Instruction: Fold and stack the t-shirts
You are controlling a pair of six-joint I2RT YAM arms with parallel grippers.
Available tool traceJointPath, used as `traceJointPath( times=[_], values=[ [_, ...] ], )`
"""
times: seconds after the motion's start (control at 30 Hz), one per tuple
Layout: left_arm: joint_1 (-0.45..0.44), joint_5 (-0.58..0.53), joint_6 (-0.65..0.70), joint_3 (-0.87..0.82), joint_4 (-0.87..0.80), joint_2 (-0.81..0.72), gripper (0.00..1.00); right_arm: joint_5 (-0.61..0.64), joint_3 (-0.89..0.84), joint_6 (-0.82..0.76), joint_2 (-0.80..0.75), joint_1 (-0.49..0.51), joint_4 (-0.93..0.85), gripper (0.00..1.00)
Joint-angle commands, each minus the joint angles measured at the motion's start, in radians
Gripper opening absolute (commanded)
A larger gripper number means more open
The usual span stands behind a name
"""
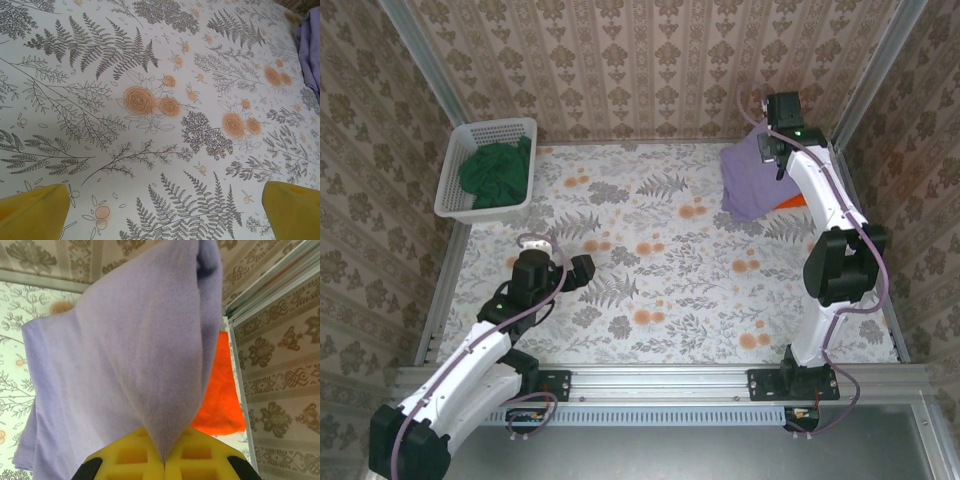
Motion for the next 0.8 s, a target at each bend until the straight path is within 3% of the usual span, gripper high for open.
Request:
traceJointPath(
  times=[0.0, 0.37, 0.57, 0.77],
  values=[
    [0.006, -0.007, -0.019, -0.013, 0.025, 0.007, 1.00, 0.025, 0.055, -0.031, -0.027, -0.018, 0.003, 0.00],
    [0.007, -0.015, -0.021, -0.021, 0.044, 0.034, 1.00, 0.005, 0.149, -0.026, 0.066, -0.082, -0.012, 0.00],
    [0.006, -0.025, -0.020, -0.024, 0.063, 0.071, 1.00, -0.009, 0.199, -0.012, 0.192, -0.134, -0.001, 0.00],
    [0.007, -0.027, -0.012, -0.021, 0.076, 0.111, 1.00, -0.009, 0.380, -0.018, 0.384, -0.209, -0.037, 0.00]
  ],
)
